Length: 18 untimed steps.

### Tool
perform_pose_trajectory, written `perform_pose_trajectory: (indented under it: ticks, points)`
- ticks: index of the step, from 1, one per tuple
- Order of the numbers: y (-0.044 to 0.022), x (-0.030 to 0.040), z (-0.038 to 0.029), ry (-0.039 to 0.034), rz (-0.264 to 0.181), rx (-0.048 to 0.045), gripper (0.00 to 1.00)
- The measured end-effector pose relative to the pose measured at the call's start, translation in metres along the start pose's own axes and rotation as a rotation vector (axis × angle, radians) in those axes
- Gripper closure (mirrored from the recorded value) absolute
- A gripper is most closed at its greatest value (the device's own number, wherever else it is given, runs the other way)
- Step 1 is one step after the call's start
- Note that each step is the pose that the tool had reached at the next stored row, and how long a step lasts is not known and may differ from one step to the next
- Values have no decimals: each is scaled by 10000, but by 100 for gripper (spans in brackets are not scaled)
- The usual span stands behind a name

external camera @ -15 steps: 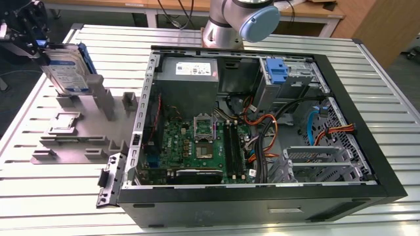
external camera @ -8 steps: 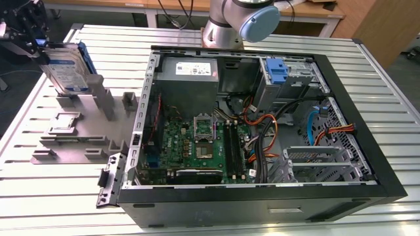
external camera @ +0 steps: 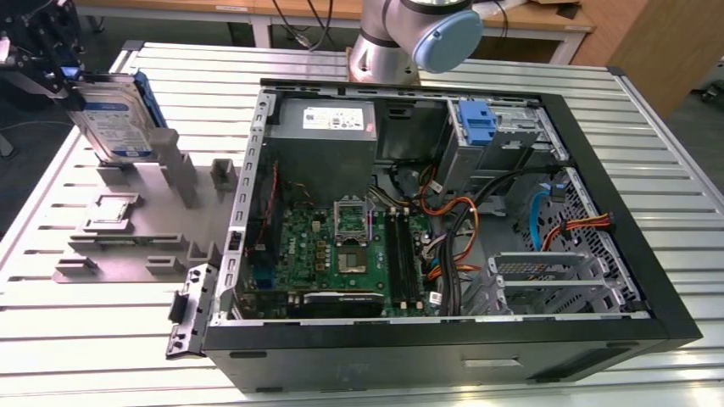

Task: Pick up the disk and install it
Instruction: 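Pick up the disk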

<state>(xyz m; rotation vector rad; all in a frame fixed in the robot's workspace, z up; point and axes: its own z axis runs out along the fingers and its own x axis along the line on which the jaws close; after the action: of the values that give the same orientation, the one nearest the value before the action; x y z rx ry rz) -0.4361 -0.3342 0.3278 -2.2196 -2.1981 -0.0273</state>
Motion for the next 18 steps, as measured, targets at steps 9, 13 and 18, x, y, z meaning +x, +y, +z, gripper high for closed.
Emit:
perform_pose_trajectory:
  ticks: [9, 13, 18]
  points:
    - [0, 1, -31, 0, 0, 1, 63]
    - [0, 2, -66, -1, 0, 2, 63]
    - [0, 3, -97, 0, 0, 1, 63]
